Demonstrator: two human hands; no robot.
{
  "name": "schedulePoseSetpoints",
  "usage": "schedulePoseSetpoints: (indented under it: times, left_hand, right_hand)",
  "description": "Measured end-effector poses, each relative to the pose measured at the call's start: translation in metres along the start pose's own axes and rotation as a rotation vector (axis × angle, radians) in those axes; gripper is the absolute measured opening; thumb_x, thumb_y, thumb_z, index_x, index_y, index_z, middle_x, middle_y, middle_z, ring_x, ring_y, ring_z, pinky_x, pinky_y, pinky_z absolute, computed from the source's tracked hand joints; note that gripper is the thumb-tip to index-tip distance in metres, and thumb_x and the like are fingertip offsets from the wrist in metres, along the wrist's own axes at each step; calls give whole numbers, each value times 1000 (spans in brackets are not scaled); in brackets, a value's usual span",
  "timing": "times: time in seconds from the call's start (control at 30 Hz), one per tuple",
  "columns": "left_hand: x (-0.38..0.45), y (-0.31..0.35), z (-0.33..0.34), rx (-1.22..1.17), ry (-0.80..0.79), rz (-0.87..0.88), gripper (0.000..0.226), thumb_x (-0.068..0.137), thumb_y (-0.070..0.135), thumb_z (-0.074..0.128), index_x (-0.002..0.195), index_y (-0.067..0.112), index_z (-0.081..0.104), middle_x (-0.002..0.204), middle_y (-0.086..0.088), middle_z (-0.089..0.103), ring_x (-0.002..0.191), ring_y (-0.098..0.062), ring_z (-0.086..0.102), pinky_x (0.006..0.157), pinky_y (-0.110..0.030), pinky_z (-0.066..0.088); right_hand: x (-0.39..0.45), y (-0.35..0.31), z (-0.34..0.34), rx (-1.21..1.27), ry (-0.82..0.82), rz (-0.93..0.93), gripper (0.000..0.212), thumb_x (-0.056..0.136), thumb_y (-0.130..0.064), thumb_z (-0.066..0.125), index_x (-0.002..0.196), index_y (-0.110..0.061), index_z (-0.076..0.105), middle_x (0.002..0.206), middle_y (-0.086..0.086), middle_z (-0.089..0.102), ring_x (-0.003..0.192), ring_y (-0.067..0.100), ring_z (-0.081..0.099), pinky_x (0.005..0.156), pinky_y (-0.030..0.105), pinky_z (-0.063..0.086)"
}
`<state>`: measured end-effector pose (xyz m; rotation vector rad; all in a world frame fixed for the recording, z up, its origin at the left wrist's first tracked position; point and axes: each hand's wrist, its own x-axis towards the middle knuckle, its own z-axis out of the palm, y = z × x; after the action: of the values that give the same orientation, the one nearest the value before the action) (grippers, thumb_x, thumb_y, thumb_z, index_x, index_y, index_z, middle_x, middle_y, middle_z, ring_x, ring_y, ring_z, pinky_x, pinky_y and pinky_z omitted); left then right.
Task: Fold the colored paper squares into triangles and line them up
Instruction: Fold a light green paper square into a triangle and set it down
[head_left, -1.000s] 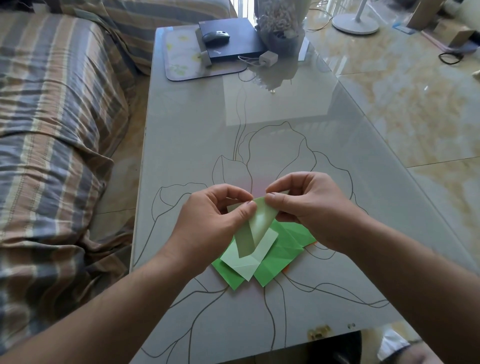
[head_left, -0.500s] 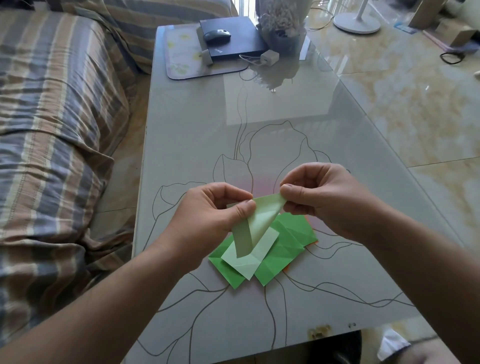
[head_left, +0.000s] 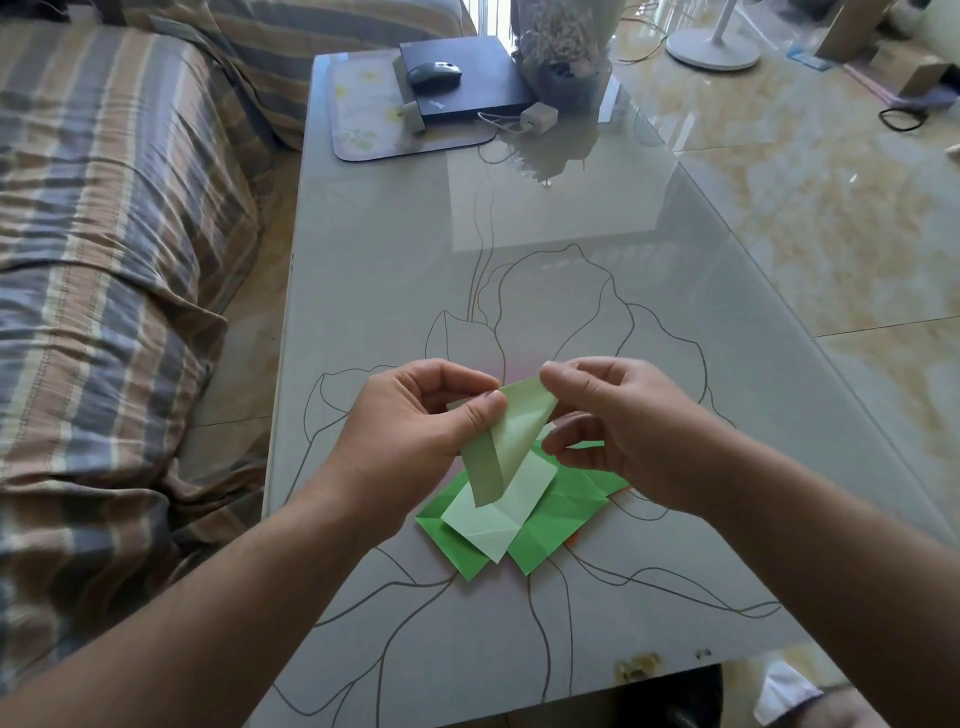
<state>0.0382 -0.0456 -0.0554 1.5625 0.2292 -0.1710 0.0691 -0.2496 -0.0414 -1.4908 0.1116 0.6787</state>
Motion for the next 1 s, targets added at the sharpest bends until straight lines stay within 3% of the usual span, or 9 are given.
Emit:
schedulePoseSetpoints:
  times: [0.17, 0.3, 0.43, 0.57, 0.73, 0.8, 0.9, 1.0]
  left_hand:
    - [-1, 1, 0, 11, 9, 26, 8, 86, 8, 79, 94, 10, 78, 90, -9, 79, 85, -20, 75, 86, -41, 62]
    - [-3, 2, -1, 119, 46, 169, 10, 86, 9, 81, 93, 16, 79, 89, -1, 80, 88, -19, 77, 85, -36, 62]
    - [-4, 2, -3, 203, 43, 253, 11, 85, 12, 82, 94, 18, 80, 88, 3, 80, 86, -19, 77, 84, -43, 63]
    - [-4, 3, -3, 186, 32, 235, 12, 85, 10, 82, 93, 19, 79, 88, 3, 80, 87, -20, 77, 87, -45, 63]
    - [-2, 2, -1, 75, 27, 158, 10, 85, 6, 81, 90, 15, 79, 87, -3, 80, 83, -16, 75, 81, -30, 60]
    - [-3, 0, 2, 38, 34, 120, 8, 84, 7, 81, 90, 12, 79, 87, -6, 79, 83, -19, 75, 79, -30, 60]
    - [-5, -2, 6, 24, 18, 91, 10, 83, 12, 82, 93, 11, 79, 89, -10, 79, 90, -32, 76, 81, -42, 62]
    - [-3, -1, 4, -22, 38, 83, 11, 83, 10, 81, 94, 8, 77, 89, -9, 79, 85, -23, 76, 78, -32, 61]
  right_hand:
    - [-1, 0, 2, 76, 47, -31, 9, 91, -22, 72, 85, -15, 71, 72, 5, 69, 65, 18, 66, 76, 37, 53]
    - [0, 0, -2, 68, 66, -77, 11, 92, -17, 72, 81, -16, 68, 72, 6, 69, 65, 20, 64, 71, 34, 52]
    - [1, -1, -4, 68, 62, -109, 11, 88, -18, 74, 78, -18, 71, 74, 6, 69, 65, 20, 64, 73, 36, 52]
    - [0, -4, -7, 92, 43, -121, 10, 78, -27, 75, 79, -18, 73, 76, 7, 68, 66, 21, 65, 73, 36, 51]
    - [-1, 0, 0, 166, 46, -87, 7, 77, -29, 75, 78, -21, 74, 78, 8, 68, 64, 20, 64, 72, 36, 52]
    - [-1, 5, 8, 161, 15, -58, 5, 81, -25, 77, 83, -21, 75, 82, 10, 68, 66, 19, 64, 72, 35, 53]
    - [-2, 12, 18, 104, 7, -38, 2, 92, -15, 73, 93, -15, 74, 89, 7, 74, 77, 19, 67, 74, 34, 55]
    - [-1, 12, 17, 131, 9, -19, 5, 93, -13, 72, 97, -11, 74, 89, 8, 73, 74, 17, 65, 72, 31, 55]
